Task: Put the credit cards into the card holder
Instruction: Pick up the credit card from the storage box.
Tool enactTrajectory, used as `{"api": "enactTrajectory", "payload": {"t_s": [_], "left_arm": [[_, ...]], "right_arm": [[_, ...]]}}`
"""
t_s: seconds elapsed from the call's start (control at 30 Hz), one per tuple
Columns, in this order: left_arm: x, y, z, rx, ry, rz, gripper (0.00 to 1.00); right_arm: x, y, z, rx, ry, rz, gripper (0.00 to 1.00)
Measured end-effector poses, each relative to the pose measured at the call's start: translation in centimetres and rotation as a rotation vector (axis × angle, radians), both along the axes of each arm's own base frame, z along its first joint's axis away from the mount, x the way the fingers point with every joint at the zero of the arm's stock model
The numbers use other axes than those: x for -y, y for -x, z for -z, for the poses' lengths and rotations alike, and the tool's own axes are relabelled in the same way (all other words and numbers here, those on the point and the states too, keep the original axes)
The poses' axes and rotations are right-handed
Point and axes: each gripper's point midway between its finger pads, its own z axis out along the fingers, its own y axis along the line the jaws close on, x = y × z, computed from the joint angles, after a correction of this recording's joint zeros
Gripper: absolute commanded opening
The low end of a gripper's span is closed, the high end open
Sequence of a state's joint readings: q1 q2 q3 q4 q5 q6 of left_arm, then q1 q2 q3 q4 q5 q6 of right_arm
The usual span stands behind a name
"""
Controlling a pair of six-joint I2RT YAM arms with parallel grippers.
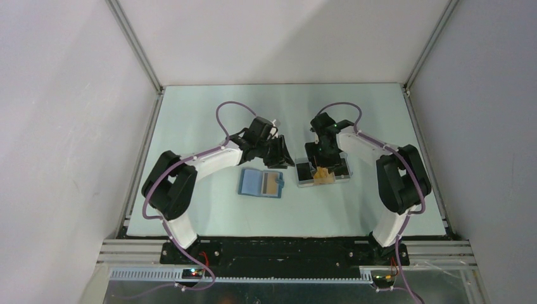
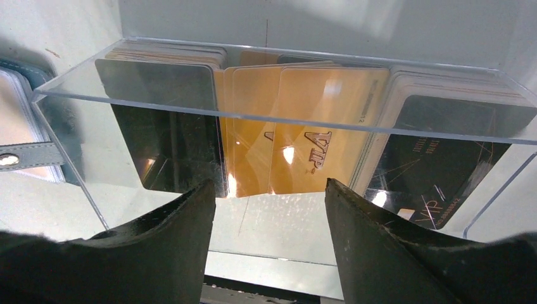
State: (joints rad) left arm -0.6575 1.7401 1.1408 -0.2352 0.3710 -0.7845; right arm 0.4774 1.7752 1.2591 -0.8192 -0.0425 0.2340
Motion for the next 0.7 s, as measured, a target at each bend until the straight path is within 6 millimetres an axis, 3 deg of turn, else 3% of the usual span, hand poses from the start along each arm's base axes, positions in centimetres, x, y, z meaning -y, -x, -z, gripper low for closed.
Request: {"api": "enactTrajectory", "payload": {"t_s": [0.1,0.37,0.7], "left_arm": [[0.1,0.1,0.0,0.001,-0.001,0.002,0.42],[0.9,0.4,0.5,0.006,-0.019,0.012,0.41],[2.1,-0.1,3.2,-0.004,-0.087,-0.003,0.33]], "right_arm": [[0.0,-0.1,0.0,-0.008,-0.016,0.008,0.62],[0.1,-0.3,0.0,-0.026,-0.057,0.028,0.62],[0.5,-0.3,1.4,-0.041,0.002,0.022,0.60]]}}
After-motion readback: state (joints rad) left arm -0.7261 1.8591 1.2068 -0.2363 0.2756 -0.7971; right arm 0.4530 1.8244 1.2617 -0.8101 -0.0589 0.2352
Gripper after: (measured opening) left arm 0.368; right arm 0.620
